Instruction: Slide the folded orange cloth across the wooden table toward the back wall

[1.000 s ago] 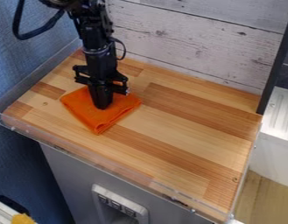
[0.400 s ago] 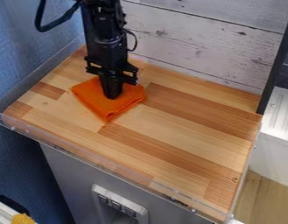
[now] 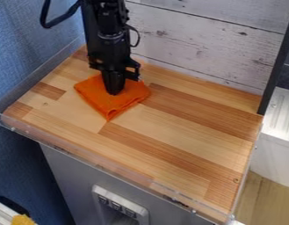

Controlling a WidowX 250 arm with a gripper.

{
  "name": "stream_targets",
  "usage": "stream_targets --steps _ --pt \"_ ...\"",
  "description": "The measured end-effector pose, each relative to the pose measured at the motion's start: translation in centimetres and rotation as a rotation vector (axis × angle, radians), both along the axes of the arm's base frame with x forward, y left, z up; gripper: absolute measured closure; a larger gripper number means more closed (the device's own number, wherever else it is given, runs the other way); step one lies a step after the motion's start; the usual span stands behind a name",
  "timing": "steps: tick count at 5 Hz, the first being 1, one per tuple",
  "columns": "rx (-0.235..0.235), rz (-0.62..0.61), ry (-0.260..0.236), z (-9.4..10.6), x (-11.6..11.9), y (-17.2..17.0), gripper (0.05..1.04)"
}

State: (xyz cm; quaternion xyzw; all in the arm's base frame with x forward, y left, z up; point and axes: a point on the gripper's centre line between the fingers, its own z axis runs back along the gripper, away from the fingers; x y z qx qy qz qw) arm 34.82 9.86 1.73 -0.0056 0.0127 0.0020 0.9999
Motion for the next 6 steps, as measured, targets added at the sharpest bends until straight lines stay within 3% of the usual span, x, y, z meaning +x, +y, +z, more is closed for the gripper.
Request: stream_targets --steps 1,2,3,4,6 --pt "-0.003 -0.009 0.026 1.0 -0.2 -1.4 0.589" --pt "0.013 -0.016 -0.002 4.3 -0.1 -3.9 0.29" --pt "0.024 -0.013 -0.014 7.0 -0.5 -6.6 0.086" --pt "0.036 -0.017 -0.035 9.2 -0.9 -9.5 0.085" --pt "0.036 -0.008 -0.056 10.8 -2.4 -14.5 0.085"
